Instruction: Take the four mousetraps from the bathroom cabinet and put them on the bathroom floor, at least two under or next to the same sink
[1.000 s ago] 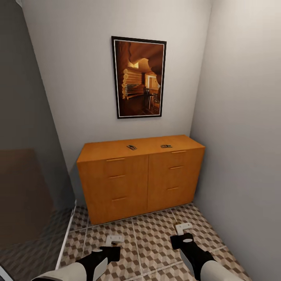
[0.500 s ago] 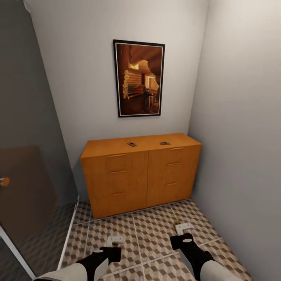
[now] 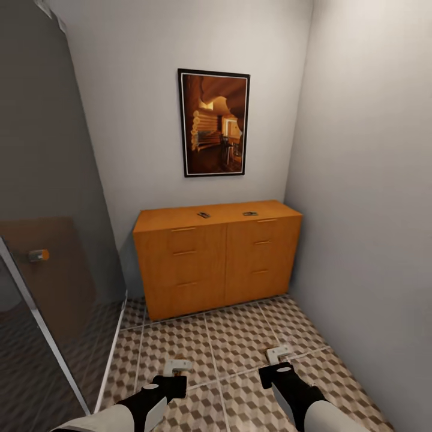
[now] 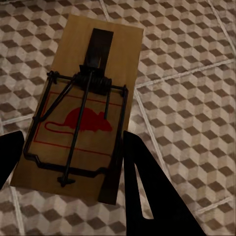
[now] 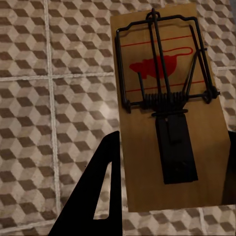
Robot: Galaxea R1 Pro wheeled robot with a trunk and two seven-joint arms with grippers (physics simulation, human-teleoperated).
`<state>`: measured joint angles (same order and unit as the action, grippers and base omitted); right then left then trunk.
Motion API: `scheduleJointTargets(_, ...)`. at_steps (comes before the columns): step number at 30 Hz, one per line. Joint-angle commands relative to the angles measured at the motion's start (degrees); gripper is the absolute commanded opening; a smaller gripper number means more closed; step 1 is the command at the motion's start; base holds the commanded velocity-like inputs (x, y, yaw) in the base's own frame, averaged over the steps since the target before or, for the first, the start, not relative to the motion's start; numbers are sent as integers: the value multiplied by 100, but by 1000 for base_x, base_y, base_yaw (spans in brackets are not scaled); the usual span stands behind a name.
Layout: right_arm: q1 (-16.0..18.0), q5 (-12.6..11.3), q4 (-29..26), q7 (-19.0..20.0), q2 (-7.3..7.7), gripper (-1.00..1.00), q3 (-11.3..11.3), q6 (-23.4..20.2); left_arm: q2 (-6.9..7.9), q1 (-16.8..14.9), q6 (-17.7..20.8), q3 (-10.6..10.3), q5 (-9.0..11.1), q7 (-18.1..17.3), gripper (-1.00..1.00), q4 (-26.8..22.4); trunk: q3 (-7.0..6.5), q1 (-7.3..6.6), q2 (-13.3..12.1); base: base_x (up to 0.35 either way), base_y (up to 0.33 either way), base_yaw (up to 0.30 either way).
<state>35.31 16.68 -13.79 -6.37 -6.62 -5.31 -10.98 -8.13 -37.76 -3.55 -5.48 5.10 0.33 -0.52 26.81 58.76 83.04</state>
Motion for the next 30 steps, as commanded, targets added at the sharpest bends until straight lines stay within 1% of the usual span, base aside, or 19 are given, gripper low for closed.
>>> scheduleJointTargets(1, 2, 52, -10, 4, -8, -100, -48, -30, 1, -5, -22, -49, 44, -2, -100, 7, 6, -3, 4, -294, 0, 0)
scheduleJointTargets(3, 46, 78, -45, 57, -25, -100, 13, -67, -39, 47, 38, 7, 105, 36, -100, 16, 6, -3, 4, 3, 0, 0)
scheduleJointTargets(7, 46, 79, -42, 57, -24, -100, 13, -69, -39, 48, 38, 6, 105, 36, -100, 16, 6, -3, 4, 2, 0, 0)
scheduleJointTargets(13, 97, 82, -224, 65, 18, -100, 35, -68, 74, 41, 31, 12, 116, 19, -100, -173, 6, -3, 4, 0, 0, 0)
scheduleJointTargets(20, 106, 65, -450, 73, 37, -100, 39, -111, 106, 40, 30, -8, 124, 17, -100, -399, 6, -3, 4, -12, 0, 0)
scheduleJointTargets(24, 107, 64, -579, 74, 38, -100, 39, -114, 103, 40, 23, -6, 128, 16, -100, -528, 6, -3, 4, -216, 0, 0)
scheduleJointTargets(30, 107, 64, -773, 74, 38, -100, 39, -115, 102, 40, 21, -5, 132, 16, -100, -721, 6, -3, 4, -314, 0, 0)
